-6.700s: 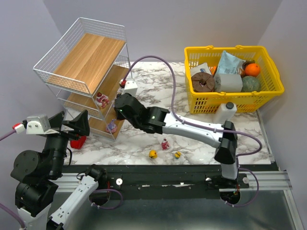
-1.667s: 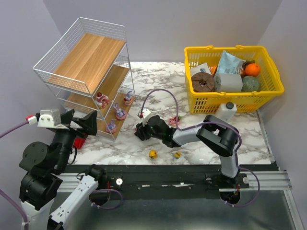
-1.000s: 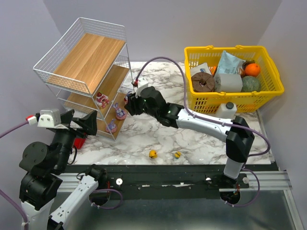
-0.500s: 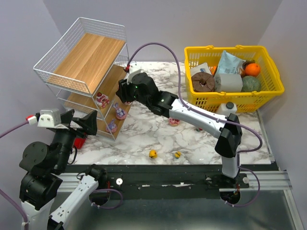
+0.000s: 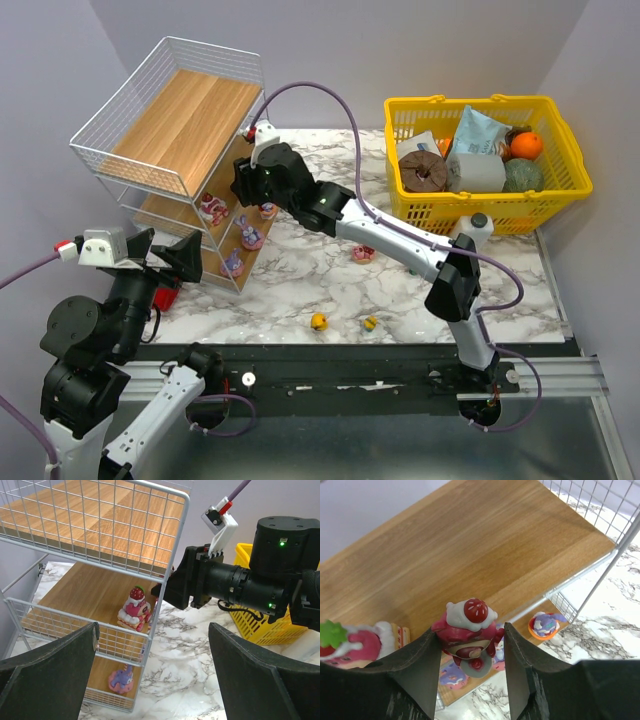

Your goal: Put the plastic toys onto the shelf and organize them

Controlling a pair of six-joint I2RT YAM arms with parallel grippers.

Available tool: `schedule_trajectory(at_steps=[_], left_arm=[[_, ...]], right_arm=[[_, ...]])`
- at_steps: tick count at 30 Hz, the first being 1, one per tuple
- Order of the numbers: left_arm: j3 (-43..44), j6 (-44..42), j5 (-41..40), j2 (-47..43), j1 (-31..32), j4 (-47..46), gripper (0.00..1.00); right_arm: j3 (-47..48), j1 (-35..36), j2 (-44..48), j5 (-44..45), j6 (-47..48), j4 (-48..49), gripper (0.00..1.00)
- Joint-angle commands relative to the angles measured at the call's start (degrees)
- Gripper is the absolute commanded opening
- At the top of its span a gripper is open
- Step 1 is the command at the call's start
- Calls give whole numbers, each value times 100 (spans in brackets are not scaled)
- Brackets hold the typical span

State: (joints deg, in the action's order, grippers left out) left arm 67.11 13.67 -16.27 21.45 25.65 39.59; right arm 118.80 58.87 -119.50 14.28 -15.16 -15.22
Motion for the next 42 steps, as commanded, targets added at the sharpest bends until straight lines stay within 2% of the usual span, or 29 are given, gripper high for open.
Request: schedule_trajectory(at_steps=[1, 11, 19, 25, 32, 42], left_arm=[[21, -93, -122, -1, 45, 31, 99], [21, -102, -148, -45, 45, 57, 99], [4, -110, -166, -53, 45, 48, 99], [-5, -110, -166, -62, 45, 22, 99], [-5, -102, -157, -62, 45, 31, 99], [39, -93, -175, -62, 45, 75, 99]], right_arm=[[371, 28, -249, 66, 4, -156, 25], [942, 72, -705, -31, 223, -359, 30], [970, 89, -847, -426, 557, -367, 35], [960, 81, -776, -488, 628, -525, 40], [1400, 81, -1031, -435, 672, -1009, 51], [1479, 81, -1093, -549, 821, -1009, 56]])
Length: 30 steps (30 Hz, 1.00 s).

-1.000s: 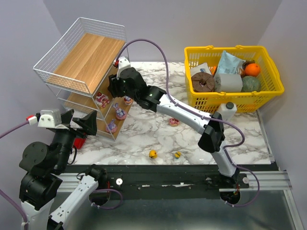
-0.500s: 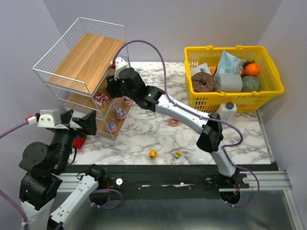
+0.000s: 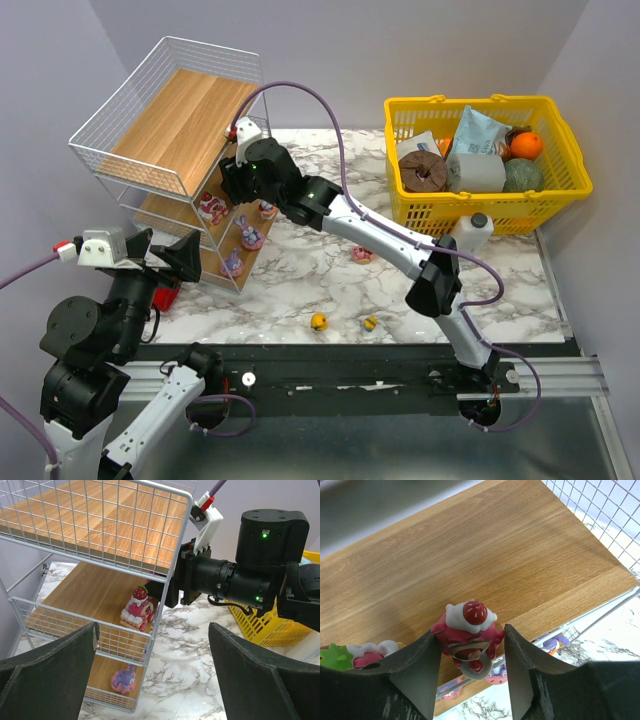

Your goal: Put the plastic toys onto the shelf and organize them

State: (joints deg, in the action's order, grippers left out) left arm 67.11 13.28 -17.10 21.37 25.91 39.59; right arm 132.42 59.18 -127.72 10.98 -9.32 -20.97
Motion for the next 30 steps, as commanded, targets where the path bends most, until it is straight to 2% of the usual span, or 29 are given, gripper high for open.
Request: schedule_trajectory(at_steps=[1, 9, 16, 30], left_arm=[[48, -53, -91, -62, 19, 75, 99], [39, -53, -100, -62, 19, 75, 99], [56, -80, -100, -36, 19, 66, 99], [12, -80, -118, -62, 37, 40, 99]], right_arm=[[100, 50, -280, -211, 255, -417, 56], [-269, 59, -245, -158, 378, -189, 57], [-946, 59, -95, -184, 370, 558, 59], [-1342, 67, 309, 62, 422, 629, 62]])
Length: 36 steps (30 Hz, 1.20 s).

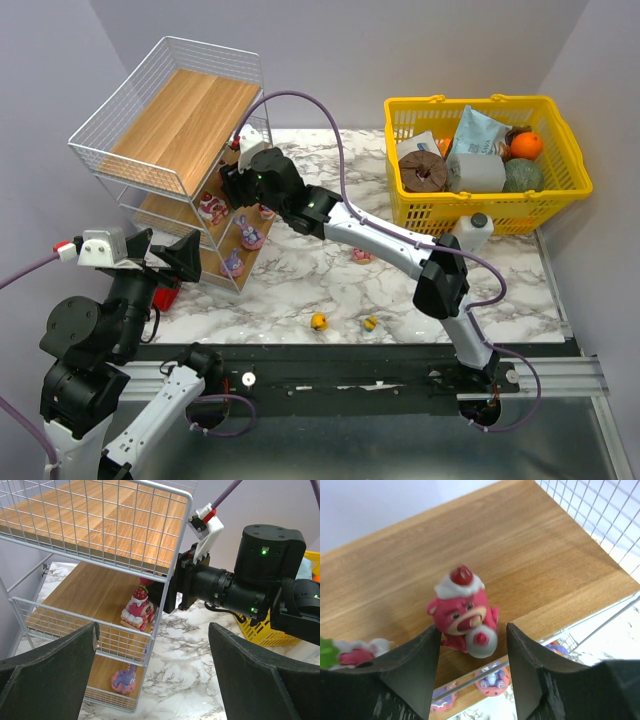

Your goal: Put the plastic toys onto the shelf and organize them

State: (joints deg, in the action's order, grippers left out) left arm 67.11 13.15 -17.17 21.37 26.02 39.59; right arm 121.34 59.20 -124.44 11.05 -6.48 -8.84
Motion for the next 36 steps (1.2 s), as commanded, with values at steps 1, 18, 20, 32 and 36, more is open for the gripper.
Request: schedule_trajectory(at_steps=[1, 18, 20, 32, 36], left_arm=[[12, -67, -120, -54, 26, 40, 99], [83, -58, -120, -54, 17, 101, 99], [91, -49, -120, -62, 26, 110, 99], [153, -14, -129, -62, 26, 136, 99], [179, -14, -111, -71, 26, 163, 99]], right_arm=[[-225, 57, -27, 29, 138, -584, 63], [-347, 57, 306, -156, -29, -382, 70], [-505, 65, 490, -164, -29, -285, 70], [-1665, 83, 1361, -51, -99, 102, 71], [-2306, 101, 1887, 152, -274, 190, 71]])
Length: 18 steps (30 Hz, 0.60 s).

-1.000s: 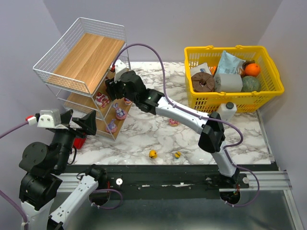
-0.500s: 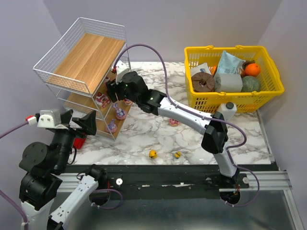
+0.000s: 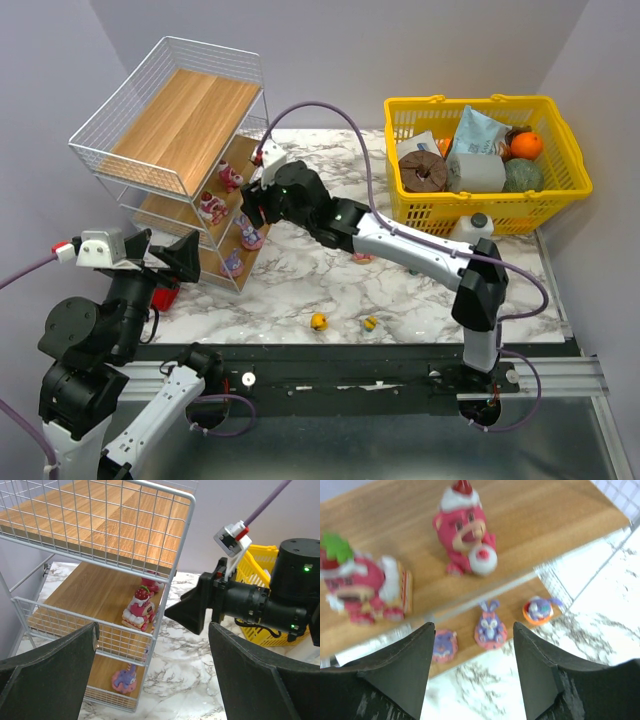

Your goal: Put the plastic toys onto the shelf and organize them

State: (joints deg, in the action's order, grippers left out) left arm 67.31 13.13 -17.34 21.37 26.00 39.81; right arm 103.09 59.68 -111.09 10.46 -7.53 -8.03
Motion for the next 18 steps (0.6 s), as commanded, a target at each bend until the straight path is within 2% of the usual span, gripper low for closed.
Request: schedule_trajectory(at_steps=[1, 5, 7, 8, 11, 14, 18], left_arm=[[177, -12, -94, -62, 28, 132, 99], [213, -20, -85, -89, 28, 167, 99], [213, -3, -59, -97, 28, 167, 99], [204, 6, -59, -97, 28, 167, 99], [151, 23, -15, -115, 28, 167, 99], [107, 50, 20, -106, 28, 158, 99], [81, 67, 38, -89, 19, 158, 99]], right_arm=[[-639, 44, 866, 368, -213, 100, 72], [-1816, 44, 1745, 1115, -739, 39, 72], [-2545, 44, 2064, 1457, -995, -118, 75], [-2757, 35, 2187, 1868, -1335, -215, 76], [-3522, -105, 2521, 2345, -2065, -646, 78], [-4199, -456, 2653, 2383, -2550, -840, 78], [-4604, -879, 2540, 2364, -2605, -753, 78]])
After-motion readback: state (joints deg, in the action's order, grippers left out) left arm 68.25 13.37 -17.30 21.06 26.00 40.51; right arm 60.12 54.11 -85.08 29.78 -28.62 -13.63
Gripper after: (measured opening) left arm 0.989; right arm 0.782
